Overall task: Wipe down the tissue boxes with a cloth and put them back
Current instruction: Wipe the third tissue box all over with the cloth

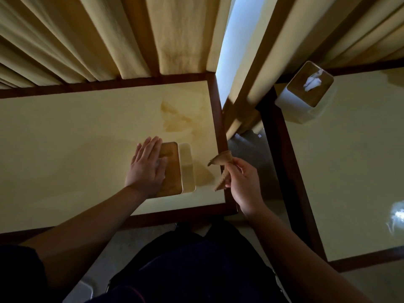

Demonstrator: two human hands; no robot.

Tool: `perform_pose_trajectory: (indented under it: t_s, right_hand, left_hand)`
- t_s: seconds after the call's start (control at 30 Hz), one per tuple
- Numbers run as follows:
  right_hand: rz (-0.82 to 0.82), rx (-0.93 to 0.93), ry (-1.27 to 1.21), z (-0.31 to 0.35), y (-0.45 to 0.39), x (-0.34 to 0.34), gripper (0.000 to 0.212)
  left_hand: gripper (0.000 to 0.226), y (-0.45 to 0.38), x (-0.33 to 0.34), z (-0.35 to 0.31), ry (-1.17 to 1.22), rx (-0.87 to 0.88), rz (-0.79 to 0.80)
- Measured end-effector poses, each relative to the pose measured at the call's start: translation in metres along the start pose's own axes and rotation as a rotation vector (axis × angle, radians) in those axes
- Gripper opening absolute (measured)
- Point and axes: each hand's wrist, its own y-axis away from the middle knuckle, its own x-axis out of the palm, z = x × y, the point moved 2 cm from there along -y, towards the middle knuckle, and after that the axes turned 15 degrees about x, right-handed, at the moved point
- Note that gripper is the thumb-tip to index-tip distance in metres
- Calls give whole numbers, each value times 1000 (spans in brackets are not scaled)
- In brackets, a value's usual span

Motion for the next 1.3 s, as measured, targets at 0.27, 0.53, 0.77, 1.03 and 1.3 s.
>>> perform_pose_trajectory:
  t_s: [0.27, 0.53, 0.77, 1.03, 1.3]
  right_hand:
    - [317, 84, 239, -8, -47, 21, 23]
    - [318, 23, 257, -20, -73, 41, 17]
    - [708, 114, 145, -35, -89, 43, 59]
    - [346, -592, 413, -51, -101, 57, 44]
    - [484, -352, 283, -58, -81, 74, 65]
  left_hand:
    - [74, 6, 7, -32, -129, -172, -5]
    - [71, 3, 9, -33, -168, -202, -29]
    - [73, 3, 10, -31, -168, -276, -58]
    - [73, 1, 12, -32, -205, -267, -43]
    - [70, 2, 12, -32, -214, -262, -67]
